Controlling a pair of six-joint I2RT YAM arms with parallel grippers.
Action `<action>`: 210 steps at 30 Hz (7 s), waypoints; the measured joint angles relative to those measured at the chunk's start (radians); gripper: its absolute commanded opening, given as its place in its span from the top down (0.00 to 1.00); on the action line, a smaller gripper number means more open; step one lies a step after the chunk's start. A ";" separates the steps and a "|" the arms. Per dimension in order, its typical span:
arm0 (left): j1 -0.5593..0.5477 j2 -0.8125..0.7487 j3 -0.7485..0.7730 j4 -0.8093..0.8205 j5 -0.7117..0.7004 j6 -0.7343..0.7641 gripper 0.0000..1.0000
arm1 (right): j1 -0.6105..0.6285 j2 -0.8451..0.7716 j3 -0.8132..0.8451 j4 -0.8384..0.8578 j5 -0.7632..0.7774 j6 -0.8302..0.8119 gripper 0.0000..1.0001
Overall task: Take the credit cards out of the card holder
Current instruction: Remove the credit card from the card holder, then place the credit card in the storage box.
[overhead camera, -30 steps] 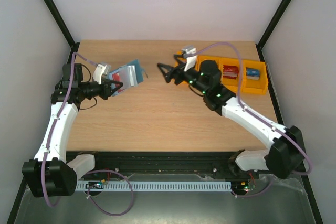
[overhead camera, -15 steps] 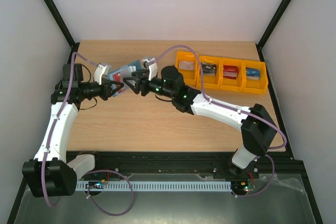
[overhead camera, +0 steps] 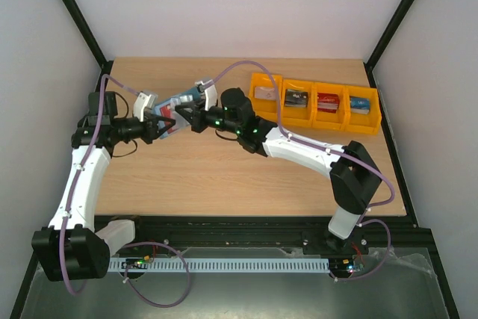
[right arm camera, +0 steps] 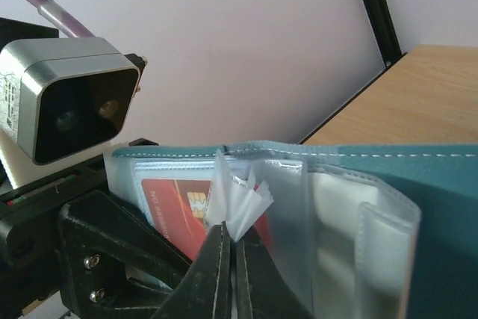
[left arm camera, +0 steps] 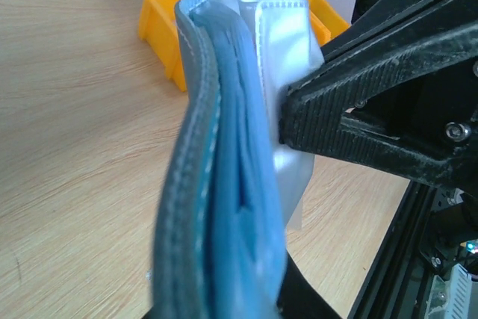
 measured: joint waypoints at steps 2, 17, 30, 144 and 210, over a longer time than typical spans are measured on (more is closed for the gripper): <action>0.003 0.000 0.000 -0.007 0.010 0.004 0.94 | -0.012 -0.002 0.000 0.000 -0.029 -0.002 0.98; 0.018 0.000 0.002 -0.055 0.187 0.072 0.64 | -0.144 -0.055 -0.111 0.115 -0.372 0.041 0.98; 0.027 0.000 0.003 -0.080 0.232 0.091 0.98 | -0.174 -0.104 -0.129 0.129 -0.462 0.029 0.98; -0.071 0.030 0.096 -0.369 0.254 0.388 0.76 | -0.200 -0.121 -0.123 -0.031 -0.690 -0.132 0.98; -0.023 0.009 -0.011 -0.028 -0.047 -0.023 0.98 | -1.034 0.156 -0.320 0.074 0.260 0.966 0.98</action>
